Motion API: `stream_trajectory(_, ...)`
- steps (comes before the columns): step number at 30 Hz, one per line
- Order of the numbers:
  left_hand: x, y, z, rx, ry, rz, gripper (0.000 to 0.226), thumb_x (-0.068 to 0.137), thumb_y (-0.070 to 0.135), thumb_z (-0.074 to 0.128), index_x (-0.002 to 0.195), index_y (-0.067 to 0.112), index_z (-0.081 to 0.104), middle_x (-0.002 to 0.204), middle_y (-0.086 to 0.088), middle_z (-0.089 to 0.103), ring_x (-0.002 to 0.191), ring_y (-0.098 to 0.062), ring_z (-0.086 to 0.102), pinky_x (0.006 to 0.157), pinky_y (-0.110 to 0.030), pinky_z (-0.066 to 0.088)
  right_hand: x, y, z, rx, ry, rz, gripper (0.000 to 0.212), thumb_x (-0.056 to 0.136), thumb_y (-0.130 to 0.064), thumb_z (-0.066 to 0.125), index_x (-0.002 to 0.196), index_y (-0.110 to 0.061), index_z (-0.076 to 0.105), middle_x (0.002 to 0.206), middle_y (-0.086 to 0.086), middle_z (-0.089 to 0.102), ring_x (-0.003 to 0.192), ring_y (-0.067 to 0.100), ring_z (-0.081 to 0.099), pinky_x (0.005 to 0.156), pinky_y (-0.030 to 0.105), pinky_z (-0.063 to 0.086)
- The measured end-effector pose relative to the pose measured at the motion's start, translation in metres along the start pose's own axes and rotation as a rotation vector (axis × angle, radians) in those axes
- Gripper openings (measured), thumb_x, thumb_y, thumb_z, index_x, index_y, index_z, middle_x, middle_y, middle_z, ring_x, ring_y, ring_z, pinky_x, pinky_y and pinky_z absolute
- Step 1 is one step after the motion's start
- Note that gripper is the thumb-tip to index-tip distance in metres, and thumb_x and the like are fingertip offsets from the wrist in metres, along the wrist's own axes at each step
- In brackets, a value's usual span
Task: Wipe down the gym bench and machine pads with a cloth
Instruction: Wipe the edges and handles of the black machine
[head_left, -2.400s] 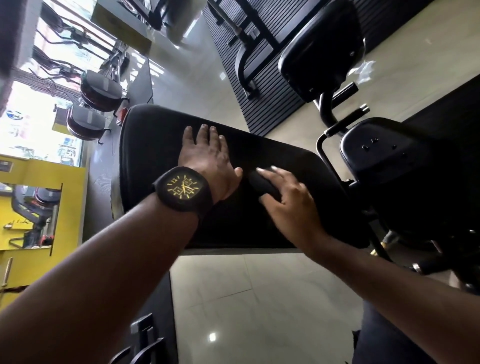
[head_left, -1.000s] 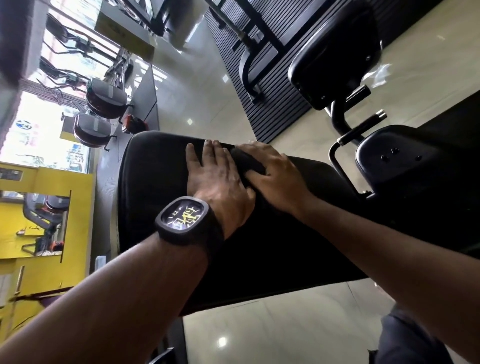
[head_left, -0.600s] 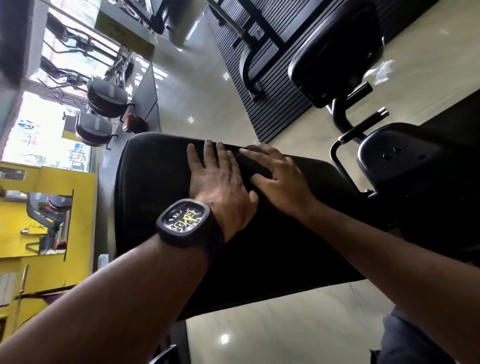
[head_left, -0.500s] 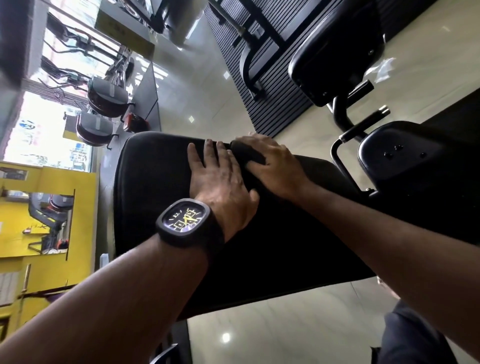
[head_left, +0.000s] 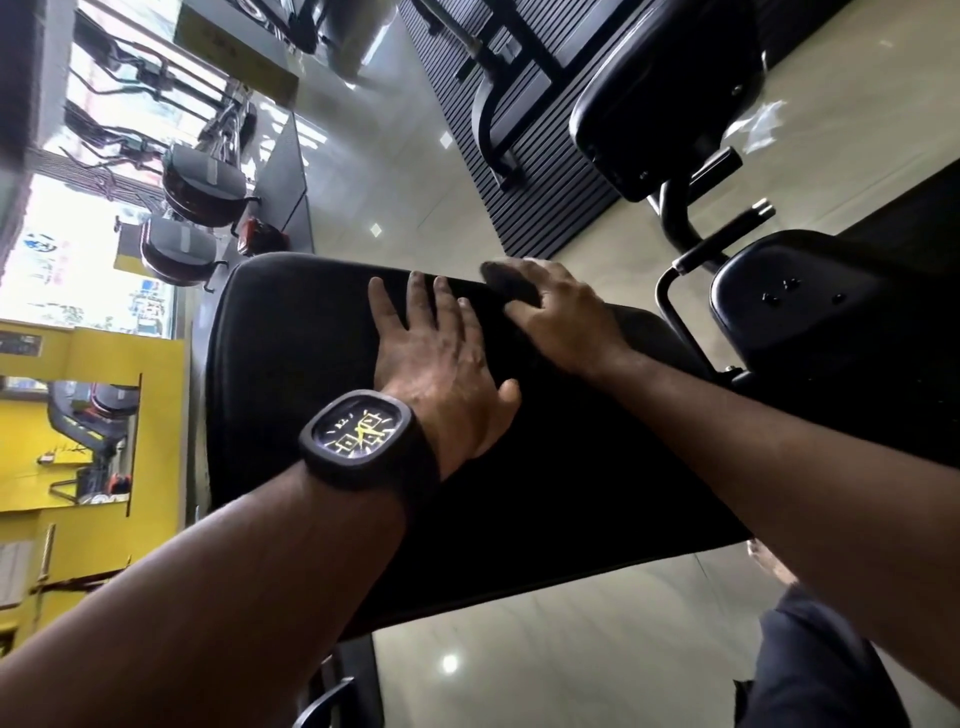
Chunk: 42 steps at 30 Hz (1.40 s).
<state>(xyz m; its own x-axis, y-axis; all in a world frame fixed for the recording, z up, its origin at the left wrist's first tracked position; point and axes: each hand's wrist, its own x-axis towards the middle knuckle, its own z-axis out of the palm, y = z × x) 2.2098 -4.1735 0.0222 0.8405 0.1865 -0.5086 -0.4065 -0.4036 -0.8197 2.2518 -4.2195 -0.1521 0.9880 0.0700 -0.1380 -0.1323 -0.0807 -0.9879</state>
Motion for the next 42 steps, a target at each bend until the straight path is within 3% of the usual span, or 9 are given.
stream_trajectory(4,-0.001,0.0,0.0,0.009,0.007,0.006,0.092,0.098,0.069,0.016,0.161,0.005,-0.007,0.167,-0.021,-0.012,0.153,-0.043,-0.016,0.116,-0.071,-0.011,-0.025,0.022,-0.002,-0.026,-0.002,0.238,0.055,0.093,-0.041,0.053,0.147,-0.043,0.046,0.149,0.006,0.048,0.132,0.038,0.048,0.11,0.041,0.037)
stream_trajectory(9,0.001,0.003,0.002,0.012,0.011,0.015,0.092,0.098,0.07,0.015,0.161,0.007,-0.007,0.168,-0.021,-0.012,0.153,-0.042,-0.016,0.116,-0.072,-0.01,-0.069,-0.002,-0.001,0.013,0.036,-0.034,0.06,0.081,-0.039,0.055,0.14,-0.048,0.053,0.153,-0.012,0.046,0.131,0.024,0.05,0.111,0.033,0.035)
stream_trajectory(11,0.001,0.003,0.001,0.013,0.011,0.014,0.092,0.097,0.07,0.015,0.161,0.007,-0.007,0.168,-0.02,-0.012,0.154,-0.041,-0.015,0.116,-0.072,-0.01,-0.057,0.004,0.0,-0.01,0.025,-0.05,0.061,0.083,-0.04,0.056,0.142,-0.05,0.049,0.153,-0.012,0.046,0.131,0.024,0.051,0.112,0.039,0.04)
stream_trajectory(17,0.0,0.004,0.0,0.027,0.004,0.047,0.093,0.097,0.073,0.015,0.162,0.009,-0.005,0.169,-0.018,-0.011,0.154,-0.039,-0.015,0.115,-0.074,-0.008,-0.074,0.027,-0.004,-0.104,0.004,0.254,0.057,0.094,-0.043,0.051,0.15,-0.042,0.043,0.156,0.005,0.042,0.133,0.038,0.048,0.112,0.04,0.036)
stream_trajectory(21,0.001,0.005,0.0,0.037,-0.01,0.063,0.091,0.097,0.072,0.015,0.161,0.01,-0.006,0.169,-0.016,-0.011,0.155,-0.037,-0.016,0.114,-0.074,-0.009,-0.118,-0.001,-0.006,-0.054,0.026,0.066,0.063,0.083,-0.044,0.047,0.146,-0.047,0.048,0.156,-0.005,0.042,0.128,0.029,0.05,0.11,0.034,0.035)
stream_trajectory(24,0.001,0.008,0.0,0.04,-0.007,0.077,0.091,0.097,0.072,0.015,0.162,0.01,-0.006,0.169,-0.017,-0.011,0.155,-0.038,-0.015,0.114,-0.074,-0.01,-0.1,0.005,-0.004,-0.03,0.024,-0.04,0.063,0.082,-0.041,0.051,0.144,-0.046,0.05,0.154,-0.005,0.047,0.132,0.025,0.051,0.112,0.039,0.04)
stream_trajectory(30,0.0,0.009,-0.001,0.047,-0.027,0.085,0.095,0.096,0.075,0.017,0.162,0.011,-0.007,0.168,-0.017,-0.014,0.154,-0.039,-0.017,0.116,-0.073,-0.009,-0.105,0.029,-0.006,-0.09,0.036,0.265,0.056,0.094,-0.041,0.053,0.149,-0.041,0.045,0.156,0.002,0.042,0.131,0.035,0.049,0.111,0.039,0.037)
stream_trajectory(37,0.002,0.012,0.001,0.042,-0.019,0.092,0.094,0.096,0.075,0.016,0.162,0.012,-0.006,0.169,-0.017,-0.012,0.154,-0.039,-0.016,0.115,-0.073,-0.01,-0.109,0.006,-0.003,-0.031,0.046,-0.025,0.062,0.081,-0.041,0.05,0.143,-0.046,0.052,0.152,-0.007,0.048,0.133,0.023,0.05,0.112,0.038,0.04)
stream_trajectory(42,0.0,0.012,0.002,0.059,-0.021,0.107,0.096,0.095,0.076,0.018,0.162,0.012,-0.007,0.168,-0.017,-0.013,0.154,-0.039,-0.016,0.116,-0.073,-0.008,-0.11,0.031,-0.008,-0.085,0.023,0.255,0.056,0.097,-0.039,0.05,0.152,-0.042,0.039,0.159,0.004,0.038,0.136,0.035,0.044,0.111,0.039,0.034)
